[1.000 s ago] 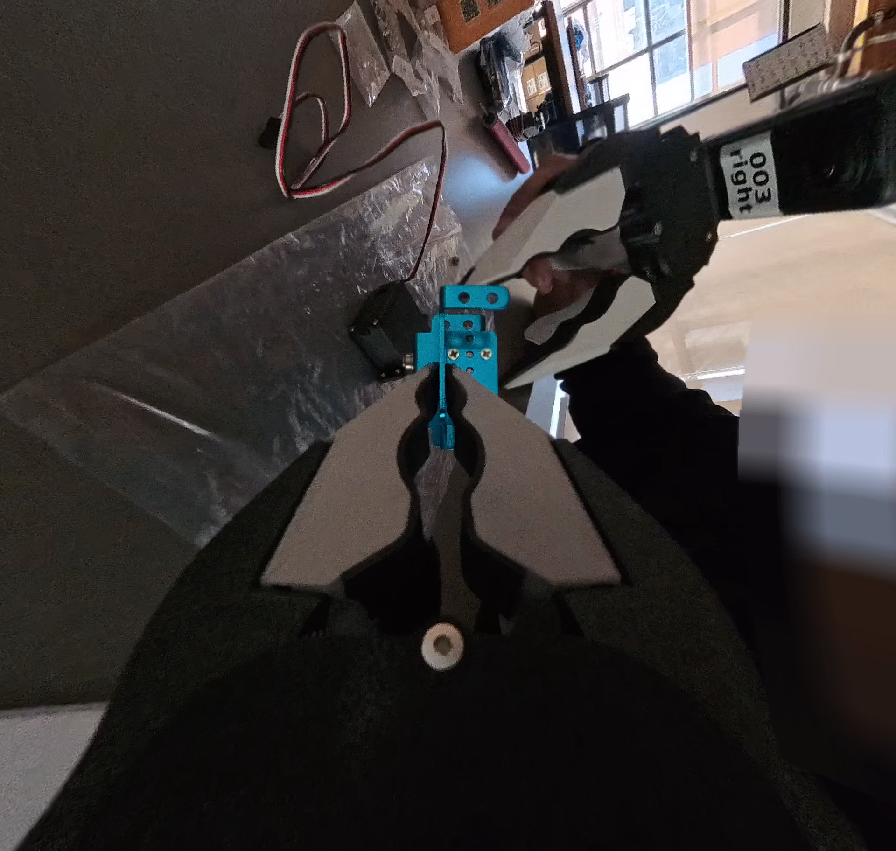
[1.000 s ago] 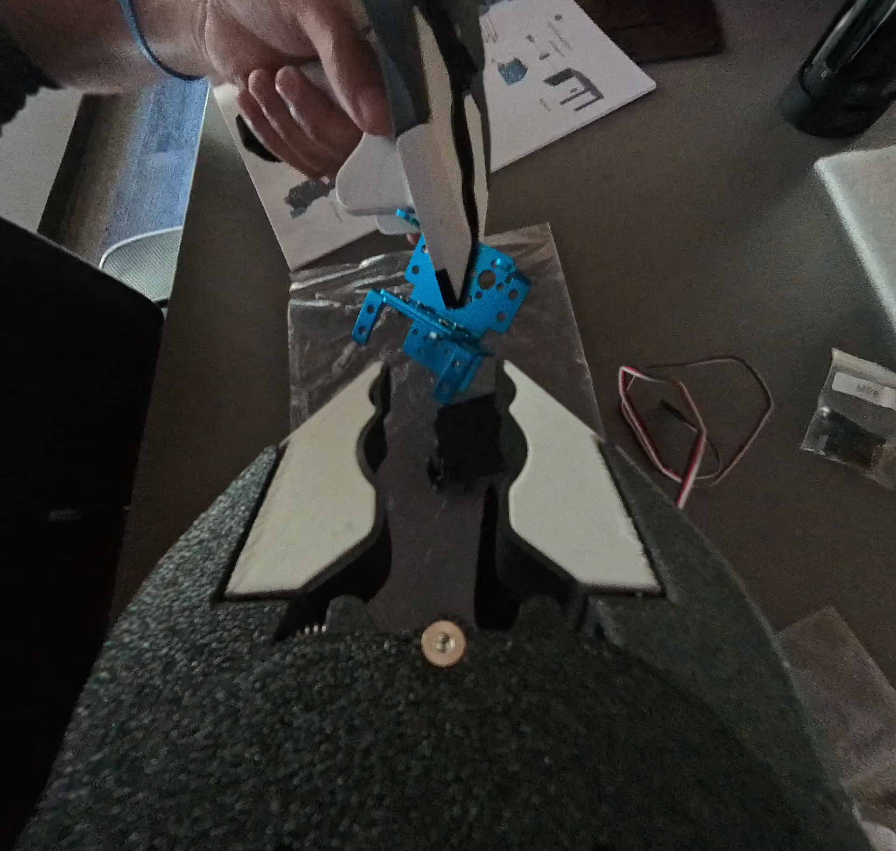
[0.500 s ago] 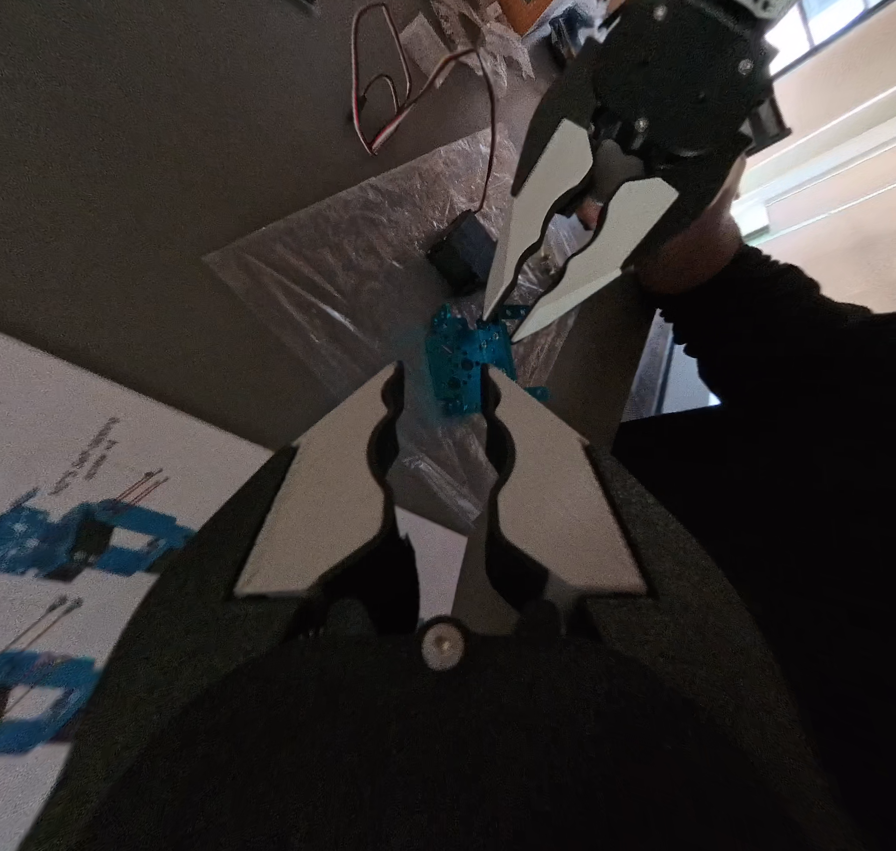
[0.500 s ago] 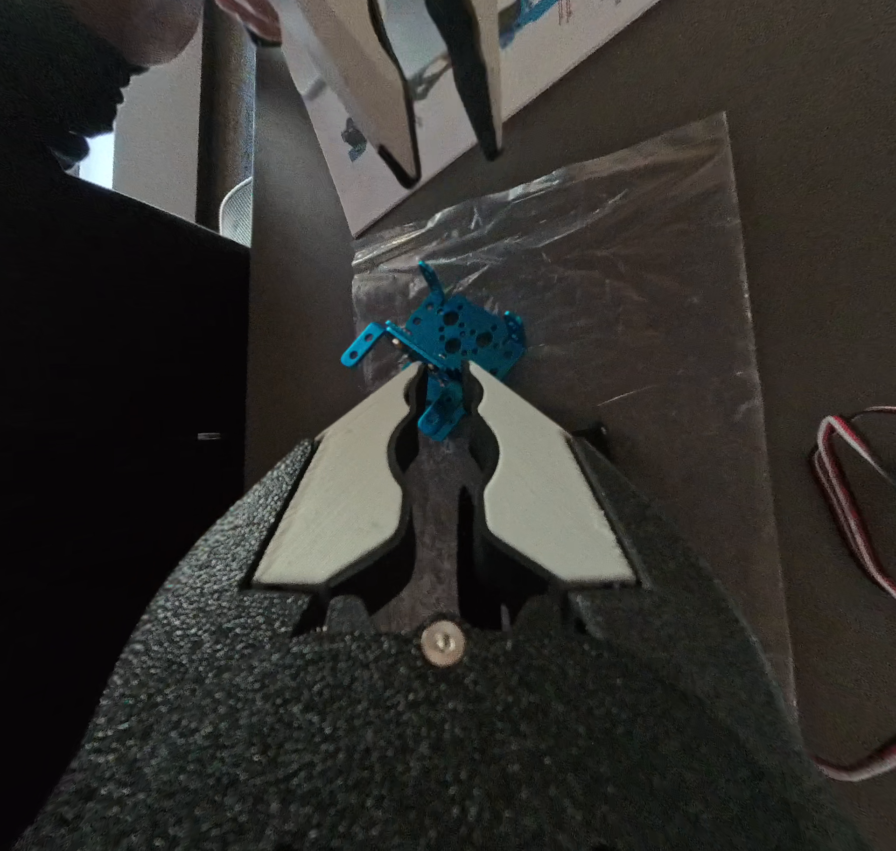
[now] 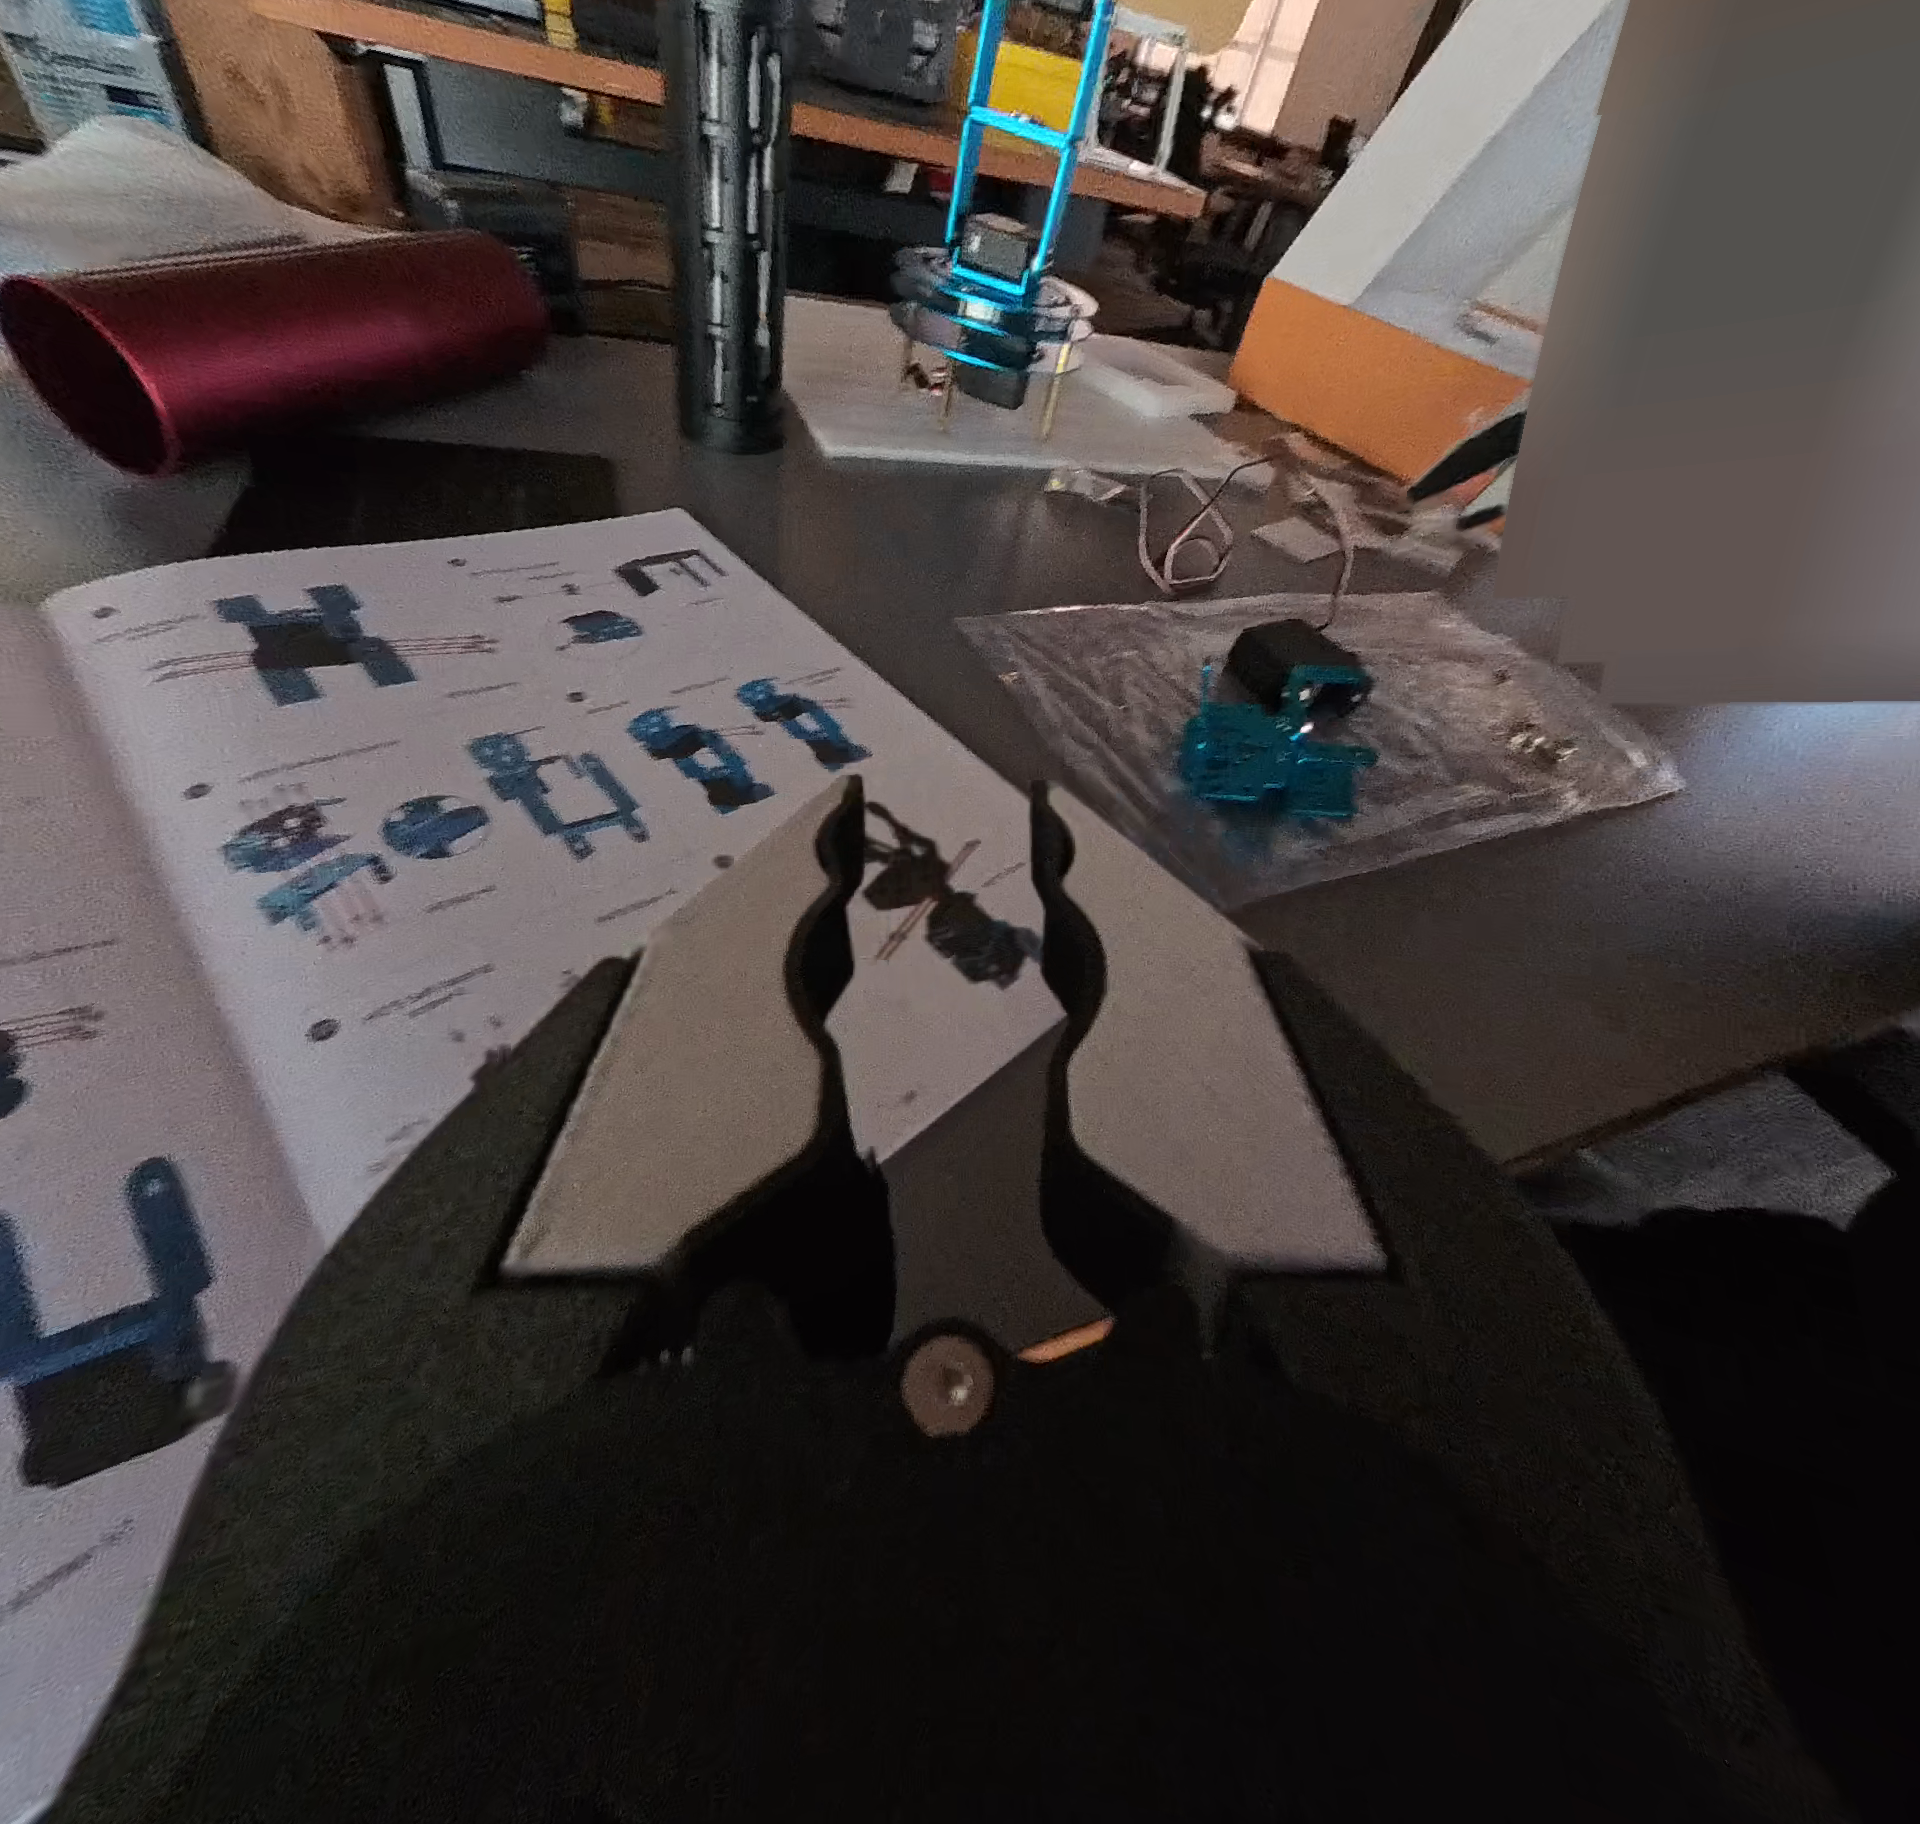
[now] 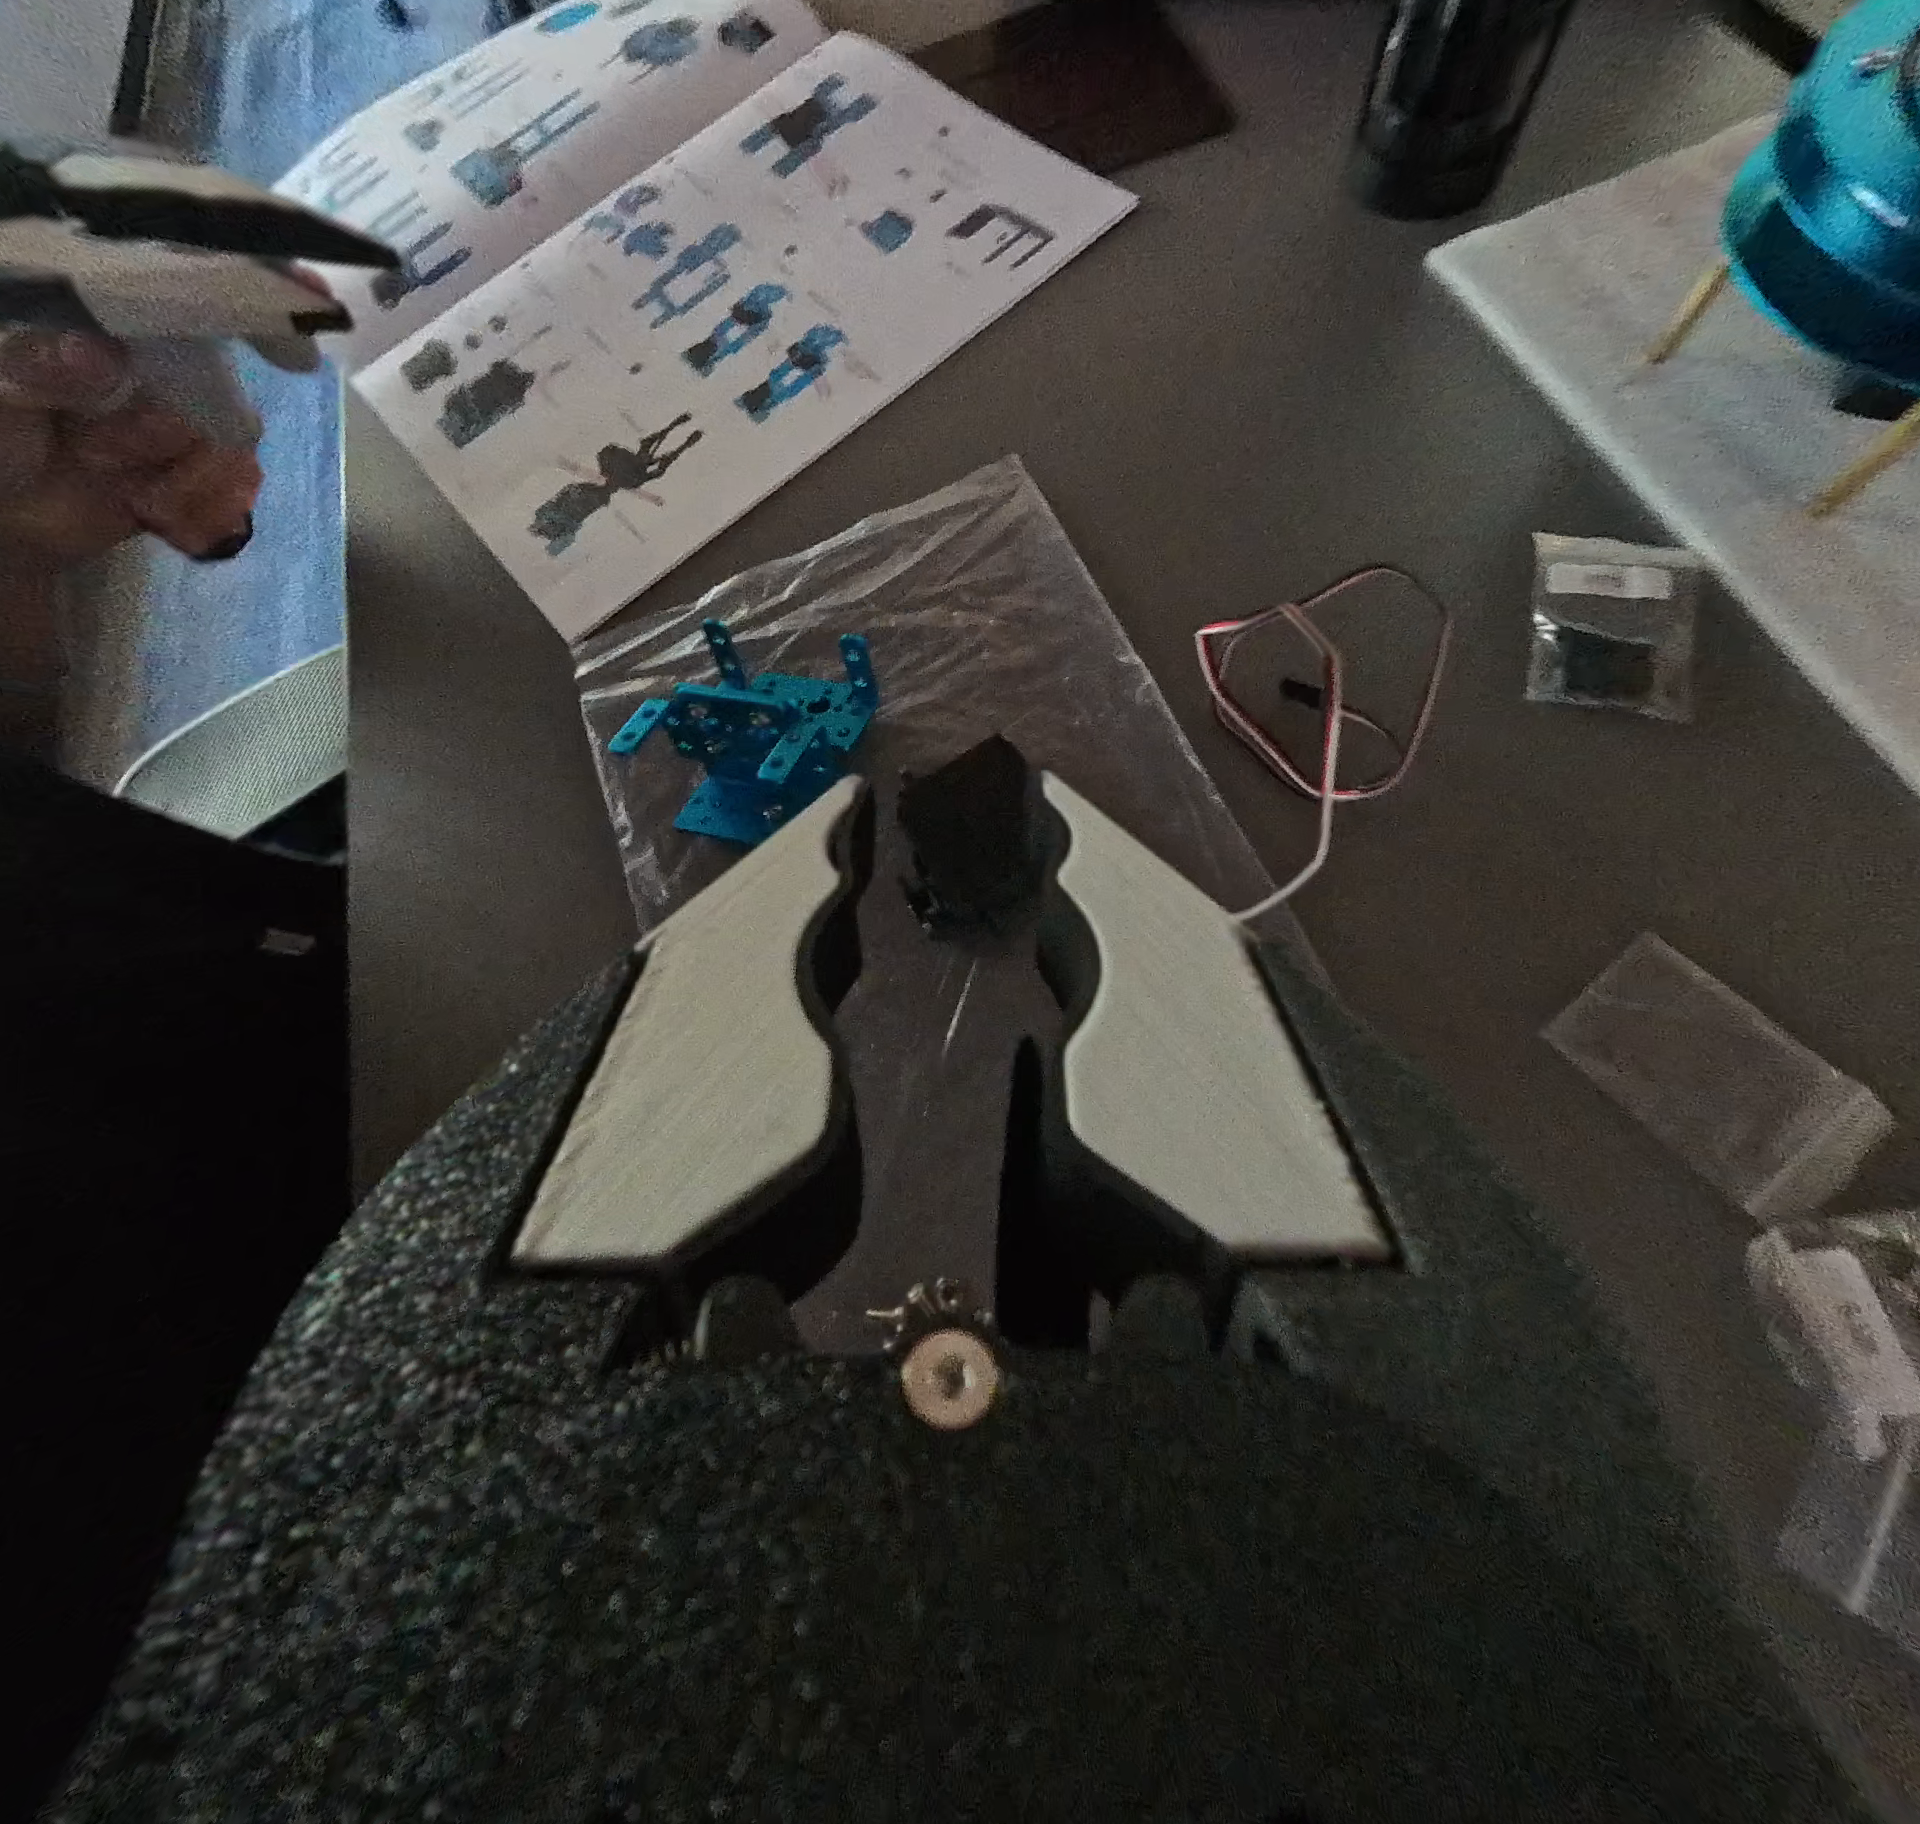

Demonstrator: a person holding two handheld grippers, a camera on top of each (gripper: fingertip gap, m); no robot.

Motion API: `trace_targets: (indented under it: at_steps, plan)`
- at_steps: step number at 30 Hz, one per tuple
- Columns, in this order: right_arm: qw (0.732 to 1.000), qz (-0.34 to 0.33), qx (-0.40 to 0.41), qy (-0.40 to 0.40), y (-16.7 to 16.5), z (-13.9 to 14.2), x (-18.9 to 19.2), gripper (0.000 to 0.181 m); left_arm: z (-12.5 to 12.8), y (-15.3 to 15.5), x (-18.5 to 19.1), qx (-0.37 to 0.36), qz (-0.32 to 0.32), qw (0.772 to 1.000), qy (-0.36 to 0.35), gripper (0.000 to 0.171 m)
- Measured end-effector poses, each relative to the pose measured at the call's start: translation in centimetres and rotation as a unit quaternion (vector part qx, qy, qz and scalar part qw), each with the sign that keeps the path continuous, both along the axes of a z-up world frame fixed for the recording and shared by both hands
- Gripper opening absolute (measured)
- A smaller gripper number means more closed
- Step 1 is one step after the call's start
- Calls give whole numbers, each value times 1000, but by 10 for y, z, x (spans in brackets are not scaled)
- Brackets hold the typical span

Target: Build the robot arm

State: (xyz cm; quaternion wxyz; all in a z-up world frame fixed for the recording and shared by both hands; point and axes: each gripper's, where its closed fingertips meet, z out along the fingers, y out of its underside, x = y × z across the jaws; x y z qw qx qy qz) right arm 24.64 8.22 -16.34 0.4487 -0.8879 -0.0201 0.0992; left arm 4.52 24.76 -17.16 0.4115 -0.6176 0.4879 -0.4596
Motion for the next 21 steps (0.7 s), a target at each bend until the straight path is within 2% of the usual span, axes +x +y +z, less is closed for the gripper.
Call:
trace_targets:
  at_steps: [3, 5, 8, 10, 14, 17, 21]
  plan:
    - [995, -79, 49, -24, -3, 4, 13, 28, -22, 42, -7, 62, 93, 990, 87, 39]
    - [992, -99, 77, -31, -1, 4, 15, 27, -33, 61, -11, 40, 137, 983, 114, 38]
    - [986, -124, 47, -104, -1, -3, 33, 29, -38, 53, -3, -21, 101, 990, 100, 36]
    - [977, -144, 73, -140, 1, 4, 45, 21, -46, 54, -2, -20, 95, 988, 119, 37]
    - [981, -155, 70, -93, 5, -8, 48, 22, -48, 55, -3, -7, 94, 987, 133, 36]
    - [979, -169, 50, -105, 1, -16, 60, 22, -51, 52, -4, -24, 91, 986, 136, 36]
    - [977, -181, 59, -95, -2, -12, 65, 22, -55, 54, -7, -33, 101, 984, 141, 36]
